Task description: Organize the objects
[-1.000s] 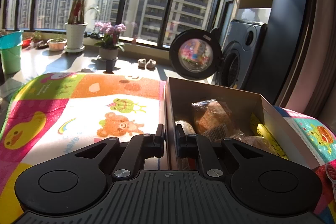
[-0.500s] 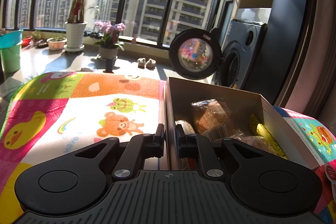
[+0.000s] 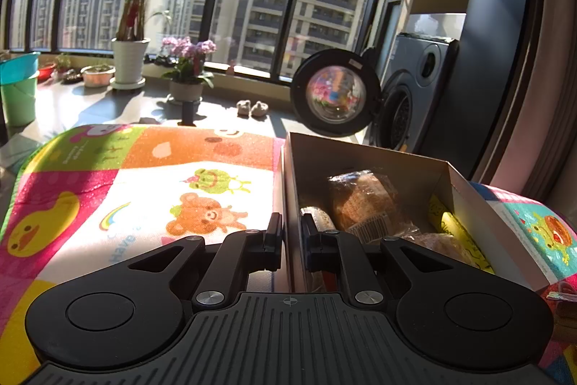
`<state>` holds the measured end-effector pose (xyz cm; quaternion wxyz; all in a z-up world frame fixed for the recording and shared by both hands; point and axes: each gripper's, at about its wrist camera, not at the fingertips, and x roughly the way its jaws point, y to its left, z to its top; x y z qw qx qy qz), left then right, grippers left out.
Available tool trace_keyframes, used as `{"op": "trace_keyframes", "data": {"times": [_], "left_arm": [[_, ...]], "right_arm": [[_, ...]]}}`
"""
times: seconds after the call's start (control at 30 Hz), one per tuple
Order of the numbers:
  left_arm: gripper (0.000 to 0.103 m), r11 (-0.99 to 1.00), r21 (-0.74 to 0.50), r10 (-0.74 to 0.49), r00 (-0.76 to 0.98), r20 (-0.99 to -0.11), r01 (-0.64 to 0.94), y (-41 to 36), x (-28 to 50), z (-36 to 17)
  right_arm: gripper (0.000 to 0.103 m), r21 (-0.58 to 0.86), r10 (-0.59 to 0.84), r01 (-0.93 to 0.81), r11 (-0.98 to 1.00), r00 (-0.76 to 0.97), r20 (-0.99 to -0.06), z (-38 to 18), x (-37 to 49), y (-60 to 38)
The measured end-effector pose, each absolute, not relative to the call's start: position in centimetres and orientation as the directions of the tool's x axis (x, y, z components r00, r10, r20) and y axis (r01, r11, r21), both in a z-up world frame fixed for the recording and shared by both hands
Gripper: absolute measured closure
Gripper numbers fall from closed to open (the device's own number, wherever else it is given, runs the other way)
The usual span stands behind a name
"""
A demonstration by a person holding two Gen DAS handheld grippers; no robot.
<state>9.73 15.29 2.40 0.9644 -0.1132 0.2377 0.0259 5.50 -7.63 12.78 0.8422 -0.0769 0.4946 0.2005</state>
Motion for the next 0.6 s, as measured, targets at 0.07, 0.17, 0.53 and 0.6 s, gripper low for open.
{"op": "trace_keyframes", "data": {"times": [0.07,0.17,0.53,0.6], "left_arm": [[0.09,0.973,-0.207,-0.004,0.886,-0.464,-0.104,15.3,9.7,2.4],[0.09,0.973,-0.206,-0.005,0.886,-0.464,-0.103,15.3,9.7,2.4],[0.09,0.972,-0.212,-0.009,0.885,-0.465,-0.102,15.6,9.7,2.4],[0.09,0.973,-0.205,-0.004,0.885,-0.466,-0.103,15.5,9.7,2.4]], "right_arm": [[0.06,0.066,0.273,-0.411,0.909,0.47,-0.839,13.7,7.5,-6.7],[0.072,0.039,0.271,-0.394,0.918,0.553,-0.788,14.5,11.2,-5.2],[0.072,-0.016,0.221,-0.377,0.926,0.576,-0.787,12.5,16.3,-2.8],[0.067,-0.038,0.222,-0.424,0.905,0.546,-0.808,11.9,13.8,-3.2]]}}
